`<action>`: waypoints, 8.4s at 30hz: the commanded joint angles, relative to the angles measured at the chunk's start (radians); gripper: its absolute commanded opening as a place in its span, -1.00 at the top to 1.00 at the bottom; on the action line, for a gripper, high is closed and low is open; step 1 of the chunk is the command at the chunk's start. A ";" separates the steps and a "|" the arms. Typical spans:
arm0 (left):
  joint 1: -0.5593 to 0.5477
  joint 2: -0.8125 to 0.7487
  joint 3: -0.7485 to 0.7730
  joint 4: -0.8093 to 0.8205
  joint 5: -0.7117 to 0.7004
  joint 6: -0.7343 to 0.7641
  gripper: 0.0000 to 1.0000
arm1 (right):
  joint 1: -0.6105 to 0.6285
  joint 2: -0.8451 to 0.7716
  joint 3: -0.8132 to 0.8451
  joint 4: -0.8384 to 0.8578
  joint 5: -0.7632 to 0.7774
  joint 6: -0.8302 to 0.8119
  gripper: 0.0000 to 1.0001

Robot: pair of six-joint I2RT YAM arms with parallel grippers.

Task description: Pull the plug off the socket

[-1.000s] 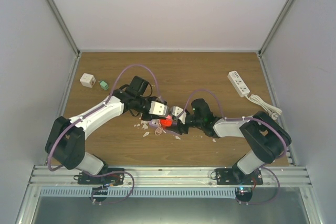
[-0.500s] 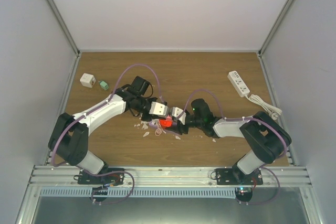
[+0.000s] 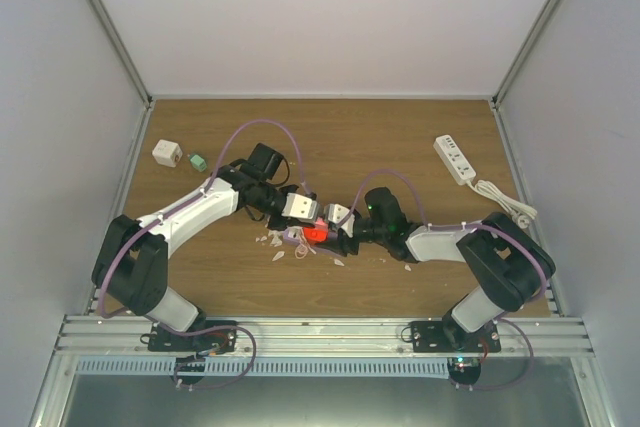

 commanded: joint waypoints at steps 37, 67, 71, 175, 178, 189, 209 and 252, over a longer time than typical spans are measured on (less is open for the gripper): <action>0.096 -0.065 0.081 -0.112 0.112 0.013 0.98 | -0.018 -0.034 0.043 -0.082 -0.004 -0.016 -0.68; 0.111 -0.225 -0.029 -0.012 0.098 -0.083 0.96 | 0.059 -0.286 0.181 -0.281 0.022 0.012 0.14; 0.111 -0.233 -0.038 -0.016 0.092 -0.080 0.95 | 0.064 -0.289 0.182 -0.274 0.034 0.022 0.34; 0.012 -0.562 -0.226 0.380 -0.213 0.273 1.00 | -0.060 -0.187 0.492 -0.559 -0.498 -0.004 -0.81; 0.012 -0.549 -0.216 0.386 -0.210 0.262 1.00 | -0.054 -0.197 0.492 -0.571 -0.485 -0.036 -0.80; 0.013 -0.514 -0.171 0.421 -0.230 0.180 1.00 | -0.040 -0.211 0.488 -0.658 -0.459 -0.169 -0.57; 0.014 -0.642 -0.313 0.424 -0.362 0.362 1.00 | -0.042 -0.330 0.432 -0.590 -0.307 -0.141 -0.83; 0.702 -0.357 0.039 -0.041 0.014 -0.340 1.00 | -0.045 -0.283 0.422 -0.631 -0.247 -0.193 -0.83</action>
